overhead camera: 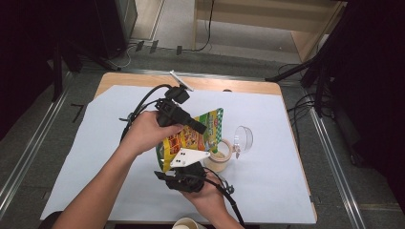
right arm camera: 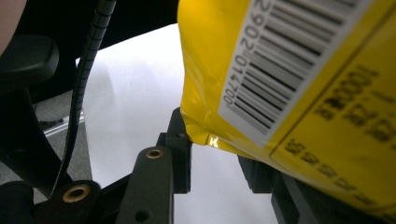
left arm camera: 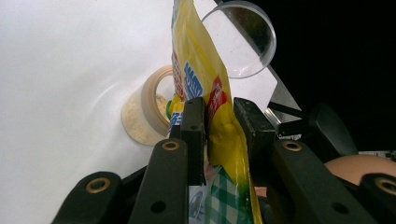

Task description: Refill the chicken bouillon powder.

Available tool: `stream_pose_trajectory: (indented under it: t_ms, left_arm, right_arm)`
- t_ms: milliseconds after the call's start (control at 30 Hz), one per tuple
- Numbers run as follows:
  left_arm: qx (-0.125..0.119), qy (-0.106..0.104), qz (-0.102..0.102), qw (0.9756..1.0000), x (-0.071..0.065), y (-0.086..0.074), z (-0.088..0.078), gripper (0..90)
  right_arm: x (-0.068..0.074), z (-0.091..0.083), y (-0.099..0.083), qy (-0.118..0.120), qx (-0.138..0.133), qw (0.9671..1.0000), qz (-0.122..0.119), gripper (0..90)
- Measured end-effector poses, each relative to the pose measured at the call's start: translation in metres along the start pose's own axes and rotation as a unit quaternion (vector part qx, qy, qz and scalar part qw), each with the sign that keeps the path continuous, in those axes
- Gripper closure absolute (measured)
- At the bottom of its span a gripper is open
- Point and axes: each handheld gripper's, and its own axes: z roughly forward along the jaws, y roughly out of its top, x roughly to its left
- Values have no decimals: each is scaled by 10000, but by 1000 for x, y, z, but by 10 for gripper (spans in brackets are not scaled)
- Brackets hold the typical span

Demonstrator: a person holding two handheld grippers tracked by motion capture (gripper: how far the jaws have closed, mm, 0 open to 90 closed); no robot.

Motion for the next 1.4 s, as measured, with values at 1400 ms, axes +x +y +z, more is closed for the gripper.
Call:
stream_pose_trajectory:
  t_ms: [1400]
  left_arm:
    - [-58, -137, -36, 9999, 0, -2, 1, 751]
  right_arm:
    - [2, -1, -1, 56, -51, 10000, -34, 716]
